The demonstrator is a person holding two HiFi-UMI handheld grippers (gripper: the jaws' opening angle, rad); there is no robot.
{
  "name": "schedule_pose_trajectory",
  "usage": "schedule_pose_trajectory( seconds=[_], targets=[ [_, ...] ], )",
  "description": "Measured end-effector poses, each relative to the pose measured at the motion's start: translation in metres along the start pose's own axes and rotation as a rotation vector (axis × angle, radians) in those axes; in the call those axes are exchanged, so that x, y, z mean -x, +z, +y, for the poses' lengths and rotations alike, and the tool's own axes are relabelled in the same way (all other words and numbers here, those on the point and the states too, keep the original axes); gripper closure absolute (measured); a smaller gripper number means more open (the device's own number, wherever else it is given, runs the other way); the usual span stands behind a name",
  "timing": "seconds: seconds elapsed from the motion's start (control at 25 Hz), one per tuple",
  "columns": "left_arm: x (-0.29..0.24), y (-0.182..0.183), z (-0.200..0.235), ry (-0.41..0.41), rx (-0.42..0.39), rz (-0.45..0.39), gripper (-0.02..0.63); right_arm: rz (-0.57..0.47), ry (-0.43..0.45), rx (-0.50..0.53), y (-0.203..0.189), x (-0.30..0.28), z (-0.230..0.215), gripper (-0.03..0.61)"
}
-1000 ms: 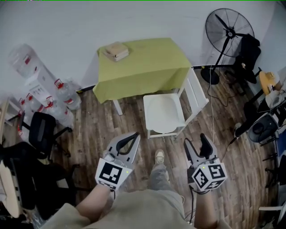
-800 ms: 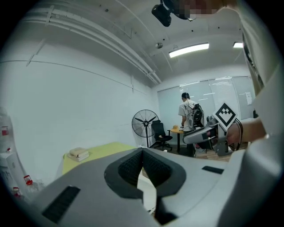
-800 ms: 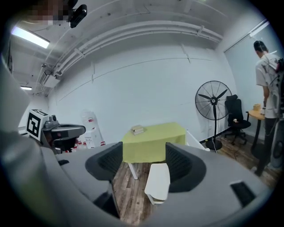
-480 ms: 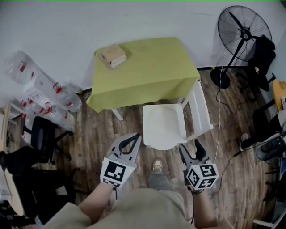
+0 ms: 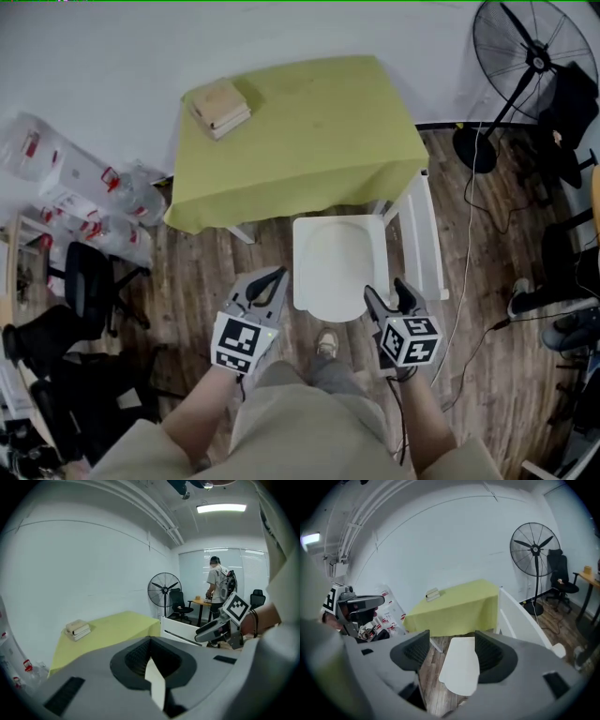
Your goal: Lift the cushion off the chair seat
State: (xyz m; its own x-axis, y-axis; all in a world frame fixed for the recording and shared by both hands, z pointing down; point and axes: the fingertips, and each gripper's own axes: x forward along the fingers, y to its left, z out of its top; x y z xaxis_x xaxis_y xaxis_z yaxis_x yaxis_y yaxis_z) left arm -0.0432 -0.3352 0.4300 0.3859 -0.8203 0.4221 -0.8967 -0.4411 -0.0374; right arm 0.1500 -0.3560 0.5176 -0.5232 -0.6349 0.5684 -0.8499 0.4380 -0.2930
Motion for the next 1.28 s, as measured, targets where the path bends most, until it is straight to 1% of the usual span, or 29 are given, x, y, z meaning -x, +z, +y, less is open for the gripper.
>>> schedule_pose_trajectory(
  seconds=[0.16,0.28,0.4,0.64,0.8,0.96,1.08,1.28],
  targets=[
    [-0.029,-0.022,0.007,-0.014,0.021,0.033,0.6,0.042,-0.02,-0.048,-0.02,-0.034,-0.024,0.278],
    [-0.047,-0.049,0.015,-0.03,0.048,0.068,0.6,0.088,-0.051,-0.015,-0.04,-0.058,-0.035,0.276],
    [-0.064,-0.082,0.02,-0.054,0.067,0.105,0.6,0.146,-0.088,0.005,-0.07,-0.082,-0.045,0.276],
    [-0.108,-0.14,0.038,-0.115,0.098,0.173,0.6,0.203,-0.138,-0.056,-0.111,-0.128,-0.076,0.276],
    [-0.127,-0.181,0.065,-0.125,0.122,0.218,0.6,0.238,-0.164,-0.088,-0.141,-0.168,-0.088,0.273],
    [-0.159,-0.212,0.08,-0.148,0.159,0.236,0.6,0.263,-0.196,-0.11,-0.16,-0.201,-0.112,0.268],
    [-0.18,-0.234,0.085,-0.168,0.219,0.237,0.6,0.291,-0.201,-0.121,-0.18,-0.224,-0.128,0.268],
    [-0.209,-0.28,0.081,-0.202,0.229,0.28,0.6,0.332,-0.196,-0.172,-0.217,-0.255,-0.157,0.264]
  ],
)
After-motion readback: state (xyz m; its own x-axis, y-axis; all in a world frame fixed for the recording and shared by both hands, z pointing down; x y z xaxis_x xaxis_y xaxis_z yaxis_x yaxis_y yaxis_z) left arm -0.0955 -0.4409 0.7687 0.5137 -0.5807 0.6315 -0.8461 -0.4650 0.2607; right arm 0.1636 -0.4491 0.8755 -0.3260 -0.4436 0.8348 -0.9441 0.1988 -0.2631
